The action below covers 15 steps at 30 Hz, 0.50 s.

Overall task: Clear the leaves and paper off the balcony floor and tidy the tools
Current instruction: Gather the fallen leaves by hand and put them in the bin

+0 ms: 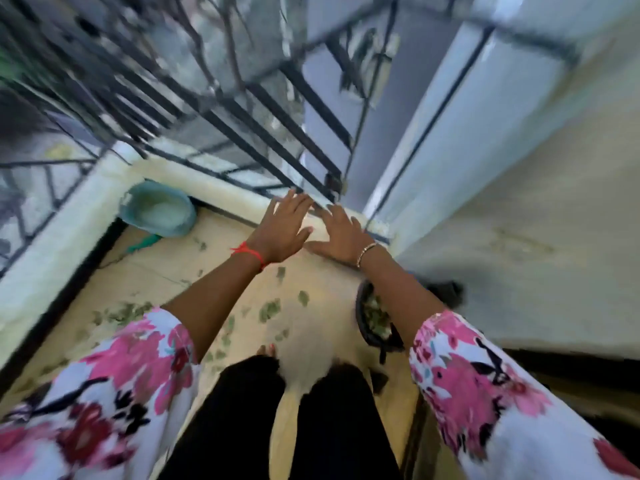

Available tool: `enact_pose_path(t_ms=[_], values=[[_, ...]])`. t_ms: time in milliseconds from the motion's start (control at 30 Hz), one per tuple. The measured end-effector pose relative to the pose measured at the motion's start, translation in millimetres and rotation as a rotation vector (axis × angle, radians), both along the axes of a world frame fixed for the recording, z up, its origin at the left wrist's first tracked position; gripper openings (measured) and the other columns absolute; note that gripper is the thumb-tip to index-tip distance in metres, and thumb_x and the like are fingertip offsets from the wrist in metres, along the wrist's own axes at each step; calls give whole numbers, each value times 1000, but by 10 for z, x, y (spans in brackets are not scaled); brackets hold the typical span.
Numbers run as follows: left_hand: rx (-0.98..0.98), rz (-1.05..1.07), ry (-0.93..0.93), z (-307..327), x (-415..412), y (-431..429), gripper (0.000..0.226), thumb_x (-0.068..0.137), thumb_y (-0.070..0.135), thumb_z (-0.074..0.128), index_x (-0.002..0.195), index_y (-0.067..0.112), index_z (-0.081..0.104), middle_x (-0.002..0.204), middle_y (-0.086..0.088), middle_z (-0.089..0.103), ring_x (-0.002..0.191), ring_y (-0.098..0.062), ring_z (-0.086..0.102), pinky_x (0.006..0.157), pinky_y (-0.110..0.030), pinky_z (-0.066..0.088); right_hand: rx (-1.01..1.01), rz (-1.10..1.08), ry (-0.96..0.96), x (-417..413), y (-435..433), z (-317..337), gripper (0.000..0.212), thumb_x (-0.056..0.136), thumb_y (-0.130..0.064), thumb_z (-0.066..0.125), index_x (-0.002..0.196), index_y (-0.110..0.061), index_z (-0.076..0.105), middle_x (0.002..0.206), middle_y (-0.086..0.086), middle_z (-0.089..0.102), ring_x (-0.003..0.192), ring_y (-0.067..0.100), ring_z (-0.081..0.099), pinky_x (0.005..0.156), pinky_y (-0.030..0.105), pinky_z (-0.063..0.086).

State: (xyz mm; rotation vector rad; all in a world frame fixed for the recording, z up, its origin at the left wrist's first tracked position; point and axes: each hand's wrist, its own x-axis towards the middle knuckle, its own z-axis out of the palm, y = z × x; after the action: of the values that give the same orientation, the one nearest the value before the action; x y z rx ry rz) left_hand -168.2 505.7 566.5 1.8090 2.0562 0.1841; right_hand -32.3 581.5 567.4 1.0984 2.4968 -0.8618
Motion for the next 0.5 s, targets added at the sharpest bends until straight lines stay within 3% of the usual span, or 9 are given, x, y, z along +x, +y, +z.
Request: enact_pose_path(t_ms=[233,400,500], values=[[102,349,176,1577,-787,-969,57,99,29,40,149,12,18,158,-4,13,147,-21,2,116,-40,3,296,385,168,-1218,-543,1543,78,89,-51,53,148,-13,20,152,18,21,142,32,16,113,47,21],[170,605,216,2228,-1013,-1682,62,97,32,46,149,11,18,157,-7,15,147,-24,4,116,-43,4,334,609,218,-1675,-1105,2212,72,92,-39,53,148,-12,17,154,15,14,144,31,7,113,47,16],[138,722,240,2394,-1070,-2072,69,95,31,49,150,10,13,158,-8,9,147,-25,0,116,-43,0,397,732,254,-1871,-1437,2356,68,92,-37,51,147,-12,19,153,15,17,143,31,12,112,45,18]])
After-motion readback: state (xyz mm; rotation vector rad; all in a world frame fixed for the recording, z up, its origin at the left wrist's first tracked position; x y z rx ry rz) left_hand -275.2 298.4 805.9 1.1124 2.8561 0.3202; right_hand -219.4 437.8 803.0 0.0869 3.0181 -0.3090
